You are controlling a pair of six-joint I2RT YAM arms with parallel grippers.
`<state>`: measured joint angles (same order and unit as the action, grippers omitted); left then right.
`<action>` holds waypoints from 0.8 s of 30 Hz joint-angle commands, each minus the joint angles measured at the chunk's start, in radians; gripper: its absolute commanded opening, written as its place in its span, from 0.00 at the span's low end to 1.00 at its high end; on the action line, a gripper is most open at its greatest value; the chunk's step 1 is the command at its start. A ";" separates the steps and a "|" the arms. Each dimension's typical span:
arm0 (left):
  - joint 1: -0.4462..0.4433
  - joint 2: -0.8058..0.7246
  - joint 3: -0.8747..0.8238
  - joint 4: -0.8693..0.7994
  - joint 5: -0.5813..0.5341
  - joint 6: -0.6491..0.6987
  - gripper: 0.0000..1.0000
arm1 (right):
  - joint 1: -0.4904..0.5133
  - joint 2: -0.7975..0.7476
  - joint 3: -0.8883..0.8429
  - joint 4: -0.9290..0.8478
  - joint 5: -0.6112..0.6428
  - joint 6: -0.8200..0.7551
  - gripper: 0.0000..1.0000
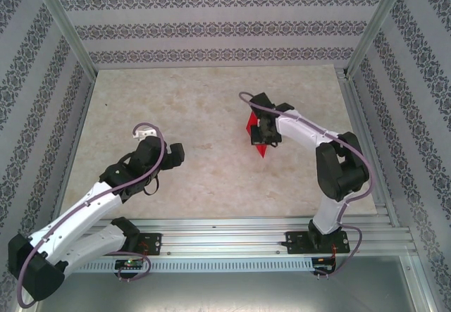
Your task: Fold a paper plane with a square sheet of paper (fold left side to right side)
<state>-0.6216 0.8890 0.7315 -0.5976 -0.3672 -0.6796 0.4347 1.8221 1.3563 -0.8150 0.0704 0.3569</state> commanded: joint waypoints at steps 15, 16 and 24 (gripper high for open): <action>0.013 -0.009 -0.001 -0.042 -0.037 0.036 1.00 | -0.158 0.533 0.675 -0.143 -0.021 -0.182 0.01; 0.014 -0.004 0.001 -0.043 -0.038 0.037 1.00 | -0.159 0.547 0.686 -0.144 -0.031 -0.182 0.01; 0.014 0.038 0.016 -0.036 -0.030 0.041 1.00 | -0.170 0.622 0.724 -0.173 -0.045 -0.185 0.03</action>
<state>-0.6216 0.9184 0.7315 -0.6174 -0.3809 -0.6590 0.2760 2.4161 2.0506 -0.9607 0.0444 0.1871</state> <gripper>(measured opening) 0.998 0.044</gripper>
